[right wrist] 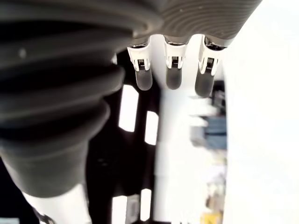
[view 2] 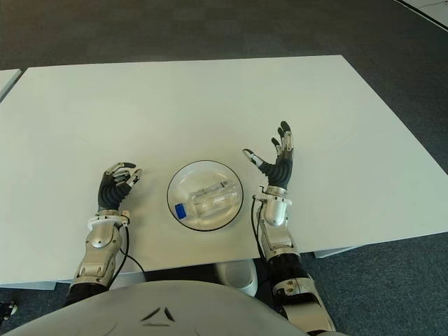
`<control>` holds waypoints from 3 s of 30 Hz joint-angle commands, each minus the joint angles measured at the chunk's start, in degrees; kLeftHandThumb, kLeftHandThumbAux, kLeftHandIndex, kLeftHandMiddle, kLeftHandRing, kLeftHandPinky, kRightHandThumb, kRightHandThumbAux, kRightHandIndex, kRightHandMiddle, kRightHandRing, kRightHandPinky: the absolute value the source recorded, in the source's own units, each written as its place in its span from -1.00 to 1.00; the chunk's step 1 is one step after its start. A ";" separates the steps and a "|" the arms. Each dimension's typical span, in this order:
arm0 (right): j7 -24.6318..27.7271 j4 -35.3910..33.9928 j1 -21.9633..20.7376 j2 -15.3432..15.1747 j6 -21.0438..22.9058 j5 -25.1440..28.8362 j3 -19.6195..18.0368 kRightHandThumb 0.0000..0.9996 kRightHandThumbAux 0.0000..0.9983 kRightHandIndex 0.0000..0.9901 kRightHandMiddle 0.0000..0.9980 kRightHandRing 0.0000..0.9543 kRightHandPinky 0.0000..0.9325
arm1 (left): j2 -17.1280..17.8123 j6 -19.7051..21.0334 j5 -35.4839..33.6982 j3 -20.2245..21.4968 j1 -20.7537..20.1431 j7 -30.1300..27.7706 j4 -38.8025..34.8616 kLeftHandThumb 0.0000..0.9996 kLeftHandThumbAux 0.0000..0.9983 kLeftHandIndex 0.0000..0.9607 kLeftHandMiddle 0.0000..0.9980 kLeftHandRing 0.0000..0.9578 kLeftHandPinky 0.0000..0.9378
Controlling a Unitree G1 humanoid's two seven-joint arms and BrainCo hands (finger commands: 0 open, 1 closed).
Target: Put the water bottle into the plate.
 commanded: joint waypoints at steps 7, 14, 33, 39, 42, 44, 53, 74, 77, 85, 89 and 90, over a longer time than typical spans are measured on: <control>13.44 -4.12 2.20 -0.13 12.34 7.23 -4.81 -0.51 0.85 -0.72 -0.71 -0.69 -0.46 | -0.23 2.42 -0.01 0.22 0.54 -0.30 2.04 0.41 0.44 -0.09 0.64 0.73 0.77; 17.88 -3.36 2.24 0.26 14.79 7.30 -7.06 -0.44 0.89 -0.58 -0.58 -0.55 -0.32 | 0.02 2.03 -0.12 0.16 0.73 -0.81 1.86 0.41 0.44 -0.10 0.64 0.72 0.74; 19.66 0.29 1.41 0.60 17.04 1.50 -8.33 -0.72 1.00 -0.25 -0.17 -0.12 -0.06 | -0.24 3.09 -0.36 0.36 0.83 -0.60 1.19 0.41 0.44 -0.10 0.63 0.71 0.73; 20.86 -0.17 1.59 0.21 18.67 1.00 -8.20 -0.76 1.00 -0.23 -0.17 -0.11 -0.03 | -0.01 2.71 -0.08 0.30 0.82 -0.60 1.32 0.41 0.44 -0.10 0.63 0.71 0.74; 21.71 -0.81 1.79 -0.20 19.97 0.70 -7.92 -0.76 1.00 -0.22 -0.17 -0.09 0.00 | -0.08 2.94 -0.44 0.34 0.82 -0.89 1.16 0.41 0.44 -0.10 0.63 0.71 0.72; 22.23 -1.26 1.89 -0.40 20.95 0.50 -7.75 -0.76 1.00 -0.21 -0.17 -0.08 0.02 | 0.05 2.74 -0.35 0.28 0.83 -0.98 1.20 0.41 0.44 -0.10 0.63 0.71 0.72; 23.84 -2.26 2.25 -0.69 22.95 -0.31 -7.20 -0.74 1.00 -0.19 -0.16 -0.05 0.06 | 0.07 2.54 -0.27 0.28 0.81 -0.85 1.27 0.41 0.44 -0.10 0.63 0.73 0.77; 26.36 -3.52 3.26 -0.36 23.62 -1.87 -6.23 -0.80 1.00 -0.18 -0.18 -0.07 0.02 | 0.18 2.45 -0.24 0.24 1.06 -0.98 1.09 0.41 0.44 -0.10 0.64 0.72 0.75; 26.47 -3.58 3.34 -0.29 23.67 -1.90 -6.21 -0.82 1.00 -0.18 -0.18 -0.07 0.01 | 0.13 2.64 -0.29 0.26 1.03 -0.93 1.04 0.41 0.44 -0.10 0.64 0.72 0.75; 26.58 -3.68 3.52 -0.03 23.52 -1.98 -6.10 -0.84 1.00 -0.18 -0.18 -0.07 0.01 | 0.02 2.83 -0.22 0.34 0.94 -0.62 1.06 0.41 0.44 -0.10 0.63 0.71 0.74; 26.50 -3.99 3.63 0.16 23.62 -2.02 -6.01 -0.84 1.00 -0.19 -0.18 -0.08 0.02 | 0.12 2.31 -0.04 0.28 0.91 -0.59 1.28 0.41 0.44 -0.10 0.63 0.71 0.74; 26.47 -4.06 3.64 0.21 23.66 -2.04 -5.98 -0.84 1.00 -0.19 -0.18 -0.08 0.02 | 0.15 2.27 -0.03 0.30 0.90 -0.60 1.30 0.41 0.44 -0.10 0.63 0.71 0.74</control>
